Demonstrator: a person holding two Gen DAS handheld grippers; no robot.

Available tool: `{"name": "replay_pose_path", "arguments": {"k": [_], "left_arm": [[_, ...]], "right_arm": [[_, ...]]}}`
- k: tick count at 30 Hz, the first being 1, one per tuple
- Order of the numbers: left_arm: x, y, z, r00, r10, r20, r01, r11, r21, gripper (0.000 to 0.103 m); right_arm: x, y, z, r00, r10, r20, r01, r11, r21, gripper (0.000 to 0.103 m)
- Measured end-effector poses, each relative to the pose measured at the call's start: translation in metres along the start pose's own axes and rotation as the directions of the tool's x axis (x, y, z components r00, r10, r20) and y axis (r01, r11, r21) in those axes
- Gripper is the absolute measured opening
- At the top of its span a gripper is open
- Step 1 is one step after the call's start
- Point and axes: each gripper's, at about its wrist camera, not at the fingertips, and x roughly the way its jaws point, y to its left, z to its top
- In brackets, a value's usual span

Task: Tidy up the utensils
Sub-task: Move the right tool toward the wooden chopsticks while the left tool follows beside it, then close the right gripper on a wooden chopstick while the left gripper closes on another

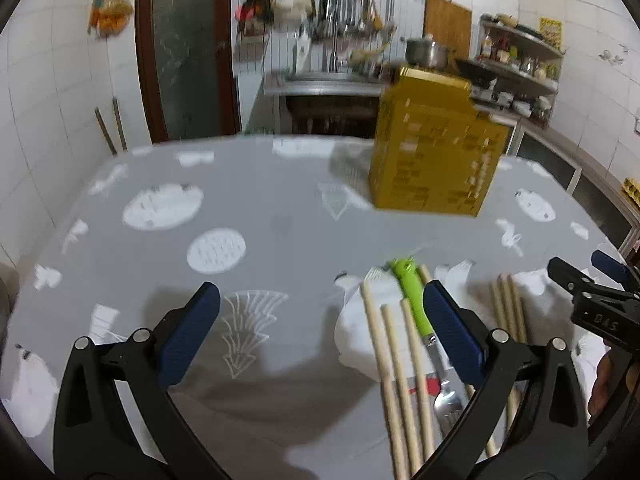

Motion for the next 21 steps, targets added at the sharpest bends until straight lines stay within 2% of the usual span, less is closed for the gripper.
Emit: {"name": "replay_pose_path", "arguments": {"k": [6, 11, 16, 19, 21], "left_arm": [[0.044, 0.008, -0.006, 0.990, -0.019, -0.136, 0.013, 0.999, -0.050, 0.098], [0.065, 0.009, -0.004, 0.987, 0.020, -0.160, -0.030, 0.998, -0.056, 0.097], [0.078, 0.004, 0.003, 0.980, -0.017, -0.198, 0.004, 0.998, -0.064, 0.095], [0.084, -0.003, 0.005, 0.977, 0.000, -0.215, -0.007, 0.999, -0.035, 0.095], [0.090, -0.004, 0.004, 0.971, 0.001, -0.240, -0.007, 1.000, -0.025, 0.087]], "right_arm": [[0.017, -0.005, -0.003, 0.998, -0.035, -0.055, 0.035, 0.999, 0.004, 0.099], [0.036, 0.000, 0.000, 0.995, -0.028, -0.098, 0.028, 1.000, 0.000, 0.095], [0.055, 0.006, 0.002, 0.983, 0.001, -0.186, 0.001, 1.000, 0.012, 0.064], [0.060, 0.007, 0.001, 0.977, 0.021, -0.214, -0.013, 0.999, 0.037, 0.060], [0.061, 0.011, 0.001, 0.973, 0.018, -0.229, -0.011, 0.999, 0.033, 0.054]]}}
